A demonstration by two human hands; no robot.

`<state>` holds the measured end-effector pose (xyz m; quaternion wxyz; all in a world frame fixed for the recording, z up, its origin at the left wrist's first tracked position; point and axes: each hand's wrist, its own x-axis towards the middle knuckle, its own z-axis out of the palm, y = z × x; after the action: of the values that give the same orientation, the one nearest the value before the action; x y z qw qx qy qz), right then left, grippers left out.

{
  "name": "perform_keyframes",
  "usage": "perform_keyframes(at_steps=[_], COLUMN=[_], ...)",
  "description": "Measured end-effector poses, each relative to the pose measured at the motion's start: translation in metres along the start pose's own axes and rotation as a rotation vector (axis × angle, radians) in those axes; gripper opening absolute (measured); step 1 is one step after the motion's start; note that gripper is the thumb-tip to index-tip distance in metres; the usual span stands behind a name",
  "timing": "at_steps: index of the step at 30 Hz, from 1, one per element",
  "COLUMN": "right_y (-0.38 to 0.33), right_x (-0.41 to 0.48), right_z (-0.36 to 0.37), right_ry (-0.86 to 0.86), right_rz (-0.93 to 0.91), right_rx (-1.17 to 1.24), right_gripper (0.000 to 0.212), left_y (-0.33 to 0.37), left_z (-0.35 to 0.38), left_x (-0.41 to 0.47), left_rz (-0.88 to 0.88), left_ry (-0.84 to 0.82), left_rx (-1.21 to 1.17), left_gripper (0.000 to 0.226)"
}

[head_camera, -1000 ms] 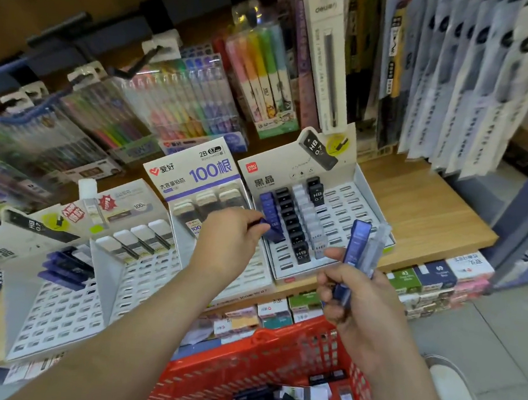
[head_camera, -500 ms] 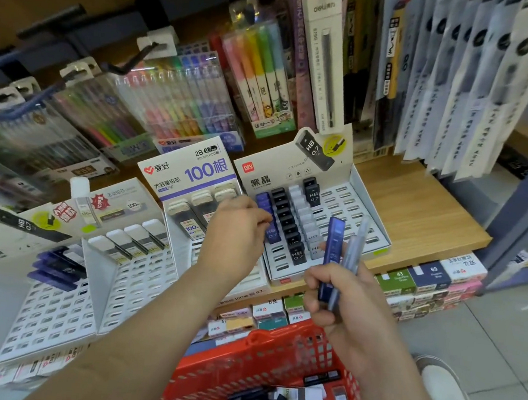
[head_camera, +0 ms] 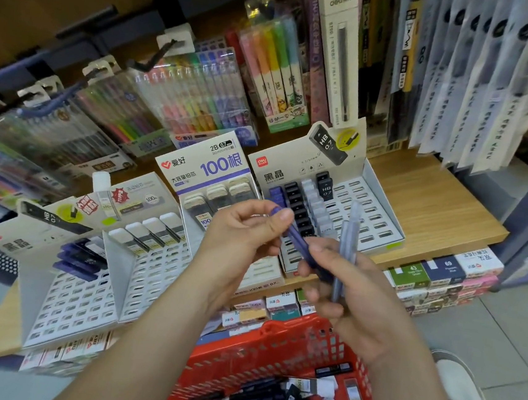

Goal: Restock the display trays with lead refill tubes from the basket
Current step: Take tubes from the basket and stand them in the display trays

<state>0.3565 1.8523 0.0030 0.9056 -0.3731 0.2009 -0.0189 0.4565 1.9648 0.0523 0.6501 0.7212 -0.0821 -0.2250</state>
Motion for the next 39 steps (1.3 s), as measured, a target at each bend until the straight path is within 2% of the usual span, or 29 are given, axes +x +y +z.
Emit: perform_keyframes(at_steps=[2,4,6,9,11,16,19,22,25,29,34,38,39], right_y=[0.003,0.006,0.008,0.008,0.008,0.005,0.008,0.01,0.008,0.006,0.006,0.007,0.007], right_x=[0.001,0.003,0.003,0.004,0.005,0.006,0.007,0.008,0.005,0.004,0.004,0.004,0.004], right_z=[0.0,0.001,0.002,0.003,0.001,-0.01,-0.013,-0.012,-0.01,-0.01,-0.01,-0.011,-0.011], right_ry=[0.031,0.059,0.076,0.124,0.164,0.144,0.125,0.094,0.091,0.098,0.125,0.164,0.168], right_rz=[-0.031,-0.066,-0.094,-0.117,-0.112,-0.09,-0.136,-0.155,-0.138,-0.14,-0.134,-0.111,-0.111], right_rx=[-0.045,-0.103,-0.135,-0.135,-0.102,0.109,0.026,0.034,0.071,0.037,0.041,0.073,0.077], right_gripper=[0.009,0.004,0.006,0.014,0.02,0.015,0.024,0.028,0.026,0.035,0.034,0.008,0.008], left_y=[-0.004,-0.006,-0.006,-0.005,-0.004,0.001,0.001,-0.001,-0.007,-0.015,-0.024,-0.024,-0.024], left_z=[-0.007,-0.012,-0.015,-0.022,-0.028,-0.041,-0.048,-0.048,-0.035,-0.018,-0.013,-0.015,-0.015], left_x=[-0.001,-0.003,-0.006,-0.009,-0.009,-0.001,0.004,0.004,0.002,0.008,0.018,0.024,0.026], left_rz=[0.01,-0.001,-0.017,0.012,0.079,0.236,0.277,0.294,0.324,0.412,0.475,0.491,0.494], left_ry=[0.09,0.124,0.102,0.102,0.167,0.323,0.361,0.334,0.279,0.232,0.188,0.116,0.085], left_rx=[0.048,0.066,0.064,0.096,0.175,0.385,0.506,0.562,0.662,0.773,0.905,1.018,1.063], left_gripper=[0.04,0.044,0.035,0.01,0.011,0.012,0.02,0.026,0.015,0.017,0.017,0.018,0.021])
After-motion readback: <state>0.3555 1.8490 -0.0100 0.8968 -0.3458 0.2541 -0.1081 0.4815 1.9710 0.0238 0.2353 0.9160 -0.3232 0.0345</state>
